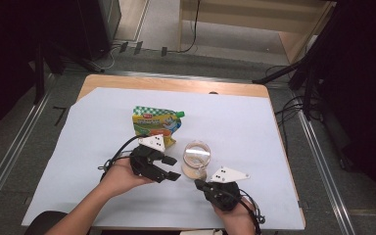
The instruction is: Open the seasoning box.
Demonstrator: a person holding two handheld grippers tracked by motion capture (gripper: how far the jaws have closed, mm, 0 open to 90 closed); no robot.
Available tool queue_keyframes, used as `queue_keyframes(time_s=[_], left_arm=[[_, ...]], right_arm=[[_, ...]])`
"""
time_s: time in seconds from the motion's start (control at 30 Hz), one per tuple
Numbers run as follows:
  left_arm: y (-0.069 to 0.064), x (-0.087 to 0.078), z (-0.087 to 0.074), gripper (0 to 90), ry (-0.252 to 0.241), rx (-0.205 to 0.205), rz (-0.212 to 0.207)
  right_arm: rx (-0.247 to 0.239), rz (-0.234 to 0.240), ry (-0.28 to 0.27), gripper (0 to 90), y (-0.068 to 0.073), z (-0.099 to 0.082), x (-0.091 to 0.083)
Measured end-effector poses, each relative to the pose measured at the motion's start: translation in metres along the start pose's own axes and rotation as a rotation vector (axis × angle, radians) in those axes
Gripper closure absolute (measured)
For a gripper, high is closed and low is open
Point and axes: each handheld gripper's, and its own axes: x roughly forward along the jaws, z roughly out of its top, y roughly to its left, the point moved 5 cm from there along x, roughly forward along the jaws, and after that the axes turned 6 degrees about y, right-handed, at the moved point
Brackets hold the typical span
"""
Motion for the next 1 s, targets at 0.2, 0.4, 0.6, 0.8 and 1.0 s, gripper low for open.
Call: queue_keyframes(time_s=[0.2, 0.4, 0.6, 0.8, 1.0], left_arm=[[-0.001, 0.002, 0.000, 43.5, 0.007, 0.007, -0.001], [0.000, 0.002, 0.000, 43.3, 0.008, 0.007, 0.015], [-0.002, 0.003, 0.001, 43.2, 0.006, 0.011, 0.016], [-0.004, 0.006, 0.001, 43.0, 0.017, 0.023, 0.016], [-0.005, 0.008, 0.003, 42.3, 0.010, 0.028, 0.013]], right_arm=[[0.013, -0.011, -0.006, 90.0, -0.009, -0.003, -0.004], [0.045, -0.022, 0.007, 90.0, -0.020, -0.007, -0.012], [0.076, -0.061, 0.007, 90.0, -0.033, -0.008, -0.019], [0.098, -0.069, 0.008, 90.0, -0.048, -0.007, -0.028], [0.078, -0.041, 0.037, 90.0, -0.063, -0.003, -0.028]])
